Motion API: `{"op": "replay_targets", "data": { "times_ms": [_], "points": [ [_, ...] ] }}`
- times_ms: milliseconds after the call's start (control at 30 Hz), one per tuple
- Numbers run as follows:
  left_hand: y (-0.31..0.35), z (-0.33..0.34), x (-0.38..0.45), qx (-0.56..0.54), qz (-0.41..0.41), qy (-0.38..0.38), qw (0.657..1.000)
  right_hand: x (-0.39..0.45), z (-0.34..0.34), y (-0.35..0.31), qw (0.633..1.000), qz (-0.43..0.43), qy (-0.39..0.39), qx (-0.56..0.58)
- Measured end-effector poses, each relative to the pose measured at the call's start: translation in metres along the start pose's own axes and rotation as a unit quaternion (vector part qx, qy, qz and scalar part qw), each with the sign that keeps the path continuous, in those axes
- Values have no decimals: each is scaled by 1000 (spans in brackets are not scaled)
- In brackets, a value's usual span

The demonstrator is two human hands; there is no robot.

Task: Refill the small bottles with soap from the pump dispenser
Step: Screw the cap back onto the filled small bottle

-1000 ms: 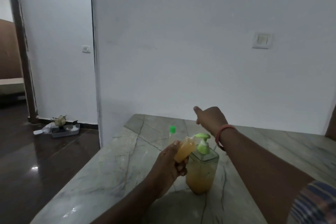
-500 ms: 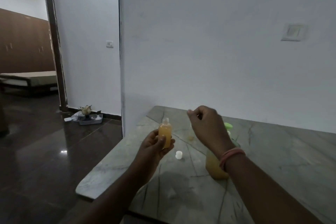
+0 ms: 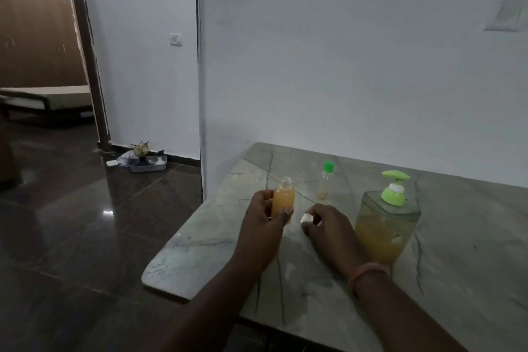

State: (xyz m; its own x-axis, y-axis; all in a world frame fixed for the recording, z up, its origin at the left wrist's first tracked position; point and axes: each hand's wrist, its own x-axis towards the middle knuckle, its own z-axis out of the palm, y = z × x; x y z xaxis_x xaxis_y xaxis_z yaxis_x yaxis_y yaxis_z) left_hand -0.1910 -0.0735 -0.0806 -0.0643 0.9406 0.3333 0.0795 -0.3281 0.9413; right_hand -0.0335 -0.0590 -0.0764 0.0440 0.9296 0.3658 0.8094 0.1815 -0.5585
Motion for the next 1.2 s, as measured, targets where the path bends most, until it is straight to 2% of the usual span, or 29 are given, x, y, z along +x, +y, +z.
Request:
{"op": "replay_targets", "data": {
  "times_ms": [67,167,267,467,633,767,1067,1200],
  "points": [
    [-2,1,-1,6,4,2,1000,0,-1,4,997,-8,57,48],
    [-2,0,-3,26,14,2,1000,0,-9,0,975,-12,115,188],
    [0,0,-7,57,17,-8,998,-3,-16,-12,950,-21,123,287],
    [3,-2,-10,92,27,-5,995,-13,-21,-22,939,-47,107,324],
    [7,0,-12,108,21,-7,994,-18,-20,-25,940,-62,85,323],
    [7,2,-12,134,9,-20,991,-17,-21,-22,938,-66,109,321],
    [4,3,-9,167,8,-26,986,-13,-17,-19,957,-142,178,181],
    [5,3,-10,173,18,-28,984,-15,-17,-19,961,-184,149,145]
  ]
}}
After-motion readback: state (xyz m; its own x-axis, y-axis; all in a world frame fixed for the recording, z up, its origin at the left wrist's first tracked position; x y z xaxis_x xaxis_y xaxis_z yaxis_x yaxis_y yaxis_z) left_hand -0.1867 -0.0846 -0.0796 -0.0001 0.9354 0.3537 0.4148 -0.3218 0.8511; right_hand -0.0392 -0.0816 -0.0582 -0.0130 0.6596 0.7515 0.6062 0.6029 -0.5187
